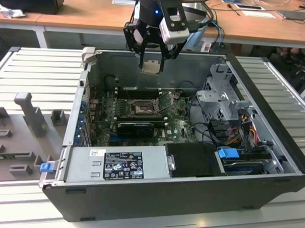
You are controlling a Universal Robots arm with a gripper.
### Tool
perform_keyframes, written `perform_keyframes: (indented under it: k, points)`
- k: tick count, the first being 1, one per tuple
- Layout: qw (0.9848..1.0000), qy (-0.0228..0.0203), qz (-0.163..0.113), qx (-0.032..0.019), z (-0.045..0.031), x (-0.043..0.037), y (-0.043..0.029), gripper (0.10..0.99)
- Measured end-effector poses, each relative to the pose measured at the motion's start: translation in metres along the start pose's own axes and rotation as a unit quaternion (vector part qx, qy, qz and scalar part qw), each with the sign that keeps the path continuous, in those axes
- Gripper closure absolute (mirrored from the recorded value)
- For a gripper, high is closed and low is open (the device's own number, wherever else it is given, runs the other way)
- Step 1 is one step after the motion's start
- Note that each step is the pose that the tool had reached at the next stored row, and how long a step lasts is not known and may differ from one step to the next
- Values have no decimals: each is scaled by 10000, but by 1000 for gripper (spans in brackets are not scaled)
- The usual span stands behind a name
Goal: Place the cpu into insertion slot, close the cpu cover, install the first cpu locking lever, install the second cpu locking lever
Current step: 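Place the cpu into insertion slot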
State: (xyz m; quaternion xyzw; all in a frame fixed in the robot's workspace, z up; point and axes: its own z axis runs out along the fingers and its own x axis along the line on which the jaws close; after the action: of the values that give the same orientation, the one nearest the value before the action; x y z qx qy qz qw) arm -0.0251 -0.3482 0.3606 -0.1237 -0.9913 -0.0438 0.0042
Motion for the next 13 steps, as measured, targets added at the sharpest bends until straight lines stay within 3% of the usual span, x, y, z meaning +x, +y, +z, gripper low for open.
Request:
perform_keyframes:
  k: [10,13]
  points:
    - [9990,-39,449,-8,1,0,0,557]
    - [9977,-58,676,-13,2,0,0,557]
